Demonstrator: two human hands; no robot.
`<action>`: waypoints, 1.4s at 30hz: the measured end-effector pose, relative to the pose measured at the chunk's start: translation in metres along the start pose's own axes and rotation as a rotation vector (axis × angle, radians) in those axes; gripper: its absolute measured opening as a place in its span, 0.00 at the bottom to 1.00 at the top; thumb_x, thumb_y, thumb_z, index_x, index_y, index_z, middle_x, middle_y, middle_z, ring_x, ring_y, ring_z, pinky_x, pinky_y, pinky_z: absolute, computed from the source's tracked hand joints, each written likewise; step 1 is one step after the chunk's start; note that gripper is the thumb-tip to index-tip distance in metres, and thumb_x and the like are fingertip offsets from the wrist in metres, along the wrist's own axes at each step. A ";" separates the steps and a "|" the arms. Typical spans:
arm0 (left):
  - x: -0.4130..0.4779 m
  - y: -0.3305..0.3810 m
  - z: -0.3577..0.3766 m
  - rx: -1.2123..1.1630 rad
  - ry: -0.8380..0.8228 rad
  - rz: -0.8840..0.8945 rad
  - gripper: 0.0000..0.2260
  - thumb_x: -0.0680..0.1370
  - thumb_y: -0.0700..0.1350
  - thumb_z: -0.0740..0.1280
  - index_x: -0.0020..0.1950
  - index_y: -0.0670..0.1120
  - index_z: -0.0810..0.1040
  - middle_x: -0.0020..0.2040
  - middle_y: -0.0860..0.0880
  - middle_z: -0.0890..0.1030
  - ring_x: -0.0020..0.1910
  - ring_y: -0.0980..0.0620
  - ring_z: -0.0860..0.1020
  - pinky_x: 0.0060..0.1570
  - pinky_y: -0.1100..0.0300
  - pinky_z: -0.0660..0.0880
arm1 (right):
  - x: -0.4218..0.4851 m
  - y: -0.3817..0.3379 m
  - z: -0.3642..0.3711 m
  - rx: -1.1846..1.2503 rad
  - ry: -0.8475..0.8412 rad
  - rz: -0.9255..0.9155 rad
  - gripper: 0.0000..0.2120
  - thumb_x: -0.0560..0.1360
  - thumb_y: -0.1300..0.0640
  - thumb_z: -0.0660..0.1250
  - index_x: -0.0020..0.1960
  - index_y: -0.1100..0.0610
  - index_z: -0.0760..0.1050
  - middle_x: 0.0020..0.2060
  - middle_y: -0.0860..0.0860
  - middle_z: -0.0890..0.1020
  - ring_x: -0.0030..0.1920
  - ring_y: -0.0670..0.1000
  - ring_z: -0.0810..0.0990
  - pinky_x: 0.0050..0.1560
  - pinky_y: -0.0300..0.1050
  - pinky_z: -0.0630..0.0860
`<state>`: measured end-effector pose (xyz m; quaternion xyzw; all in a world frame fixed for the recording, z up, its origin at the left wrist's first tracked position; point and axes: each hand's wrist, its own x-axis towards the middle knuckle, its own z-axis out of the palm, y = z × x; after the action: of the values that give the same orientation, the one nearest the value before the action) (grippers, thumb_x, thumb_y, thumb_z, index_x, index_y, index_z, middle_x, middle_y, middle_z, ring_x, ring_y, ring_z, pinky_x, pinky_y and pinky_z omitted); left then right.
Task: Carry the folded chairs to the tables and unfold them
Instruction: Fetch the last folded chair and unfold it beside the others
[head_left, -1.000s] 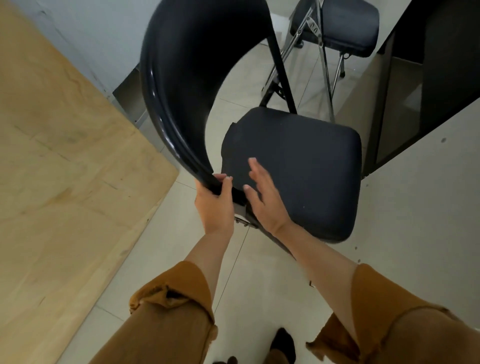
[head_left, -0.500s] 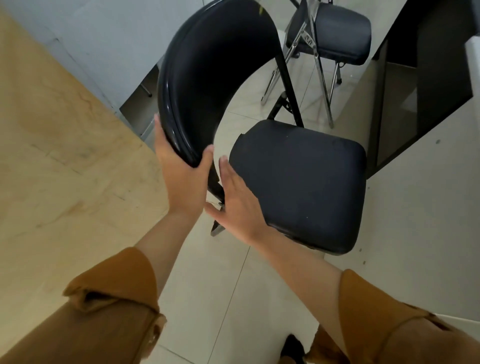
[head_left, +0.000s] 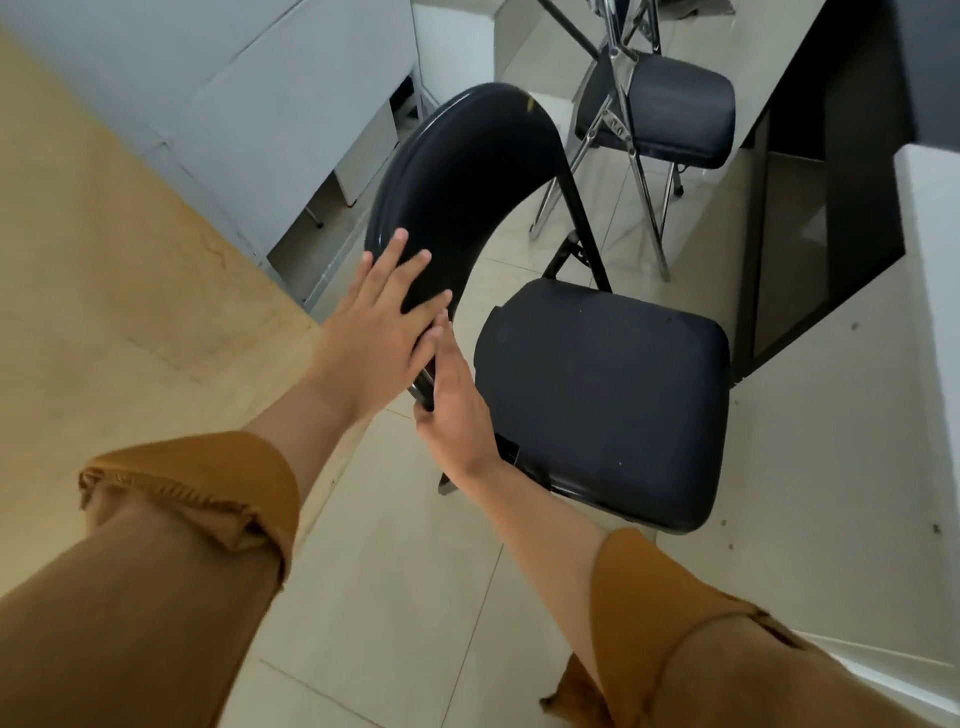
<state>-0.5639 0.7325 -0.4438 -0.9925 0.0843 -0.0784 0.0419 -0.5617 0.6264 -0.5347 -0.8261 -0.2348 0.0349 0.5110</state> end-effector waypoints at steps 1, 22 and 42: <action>0.002 -0.008 -0.009 0.028 -0.063 0.072 0.19 0.81 0.51 0.52 0.68 0.49 0.74 0.73 0.41 0.66 0.77 0.40 0.53 0.75 0.45 0.48 | 0.001 -0.005 -0.005 -0.033 -0.027 0.040 0.41 0.73 0.67 0.65 0.78 0.54 0.46 0.77 0.48 0.52 0.75 0.50 0.59 0.56 0.45 0.77; 0.145 -0.128 -0.052 0.161 -0.501 0.613 0.35 0.77 0.31 0.59 0.77 0.56 0.51 0.78 0.57 0.51 0.78 0.51 0.44 0.76 0.49 0.49 | 0.158 -0.109 0.002 -0.159 0.165 0.869 0.35 0.72 0.55 0.64 0.75 0.57 0.55 0.66 0.55 0.71 0.64 0.58 0.73 0.61 0.56 0.73; 0.171 -0.142 -0.026 0.112 -0.373 0.792 0.32 0.76 0.36 0.64 0.76 0.56 0.58 0.77 0.55 0.58 0.78 0.51 0.49 0.74 0.51 0.54 | 0.160 -0.121 0.009 -0.257 0.158 0.915 0.33 0.72 0.58 0.63 0.74 0.54 0.56 0.67 0.53 0.71 0.62 0.56 0.75 0.58 0.52 0.74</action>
<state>-0.3789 0.8408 -0.3788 -0.8770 0.4449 0.1196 0.1369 -0.4649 0.7459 -0.4060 -0.9013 0.1898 0.1640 0.3532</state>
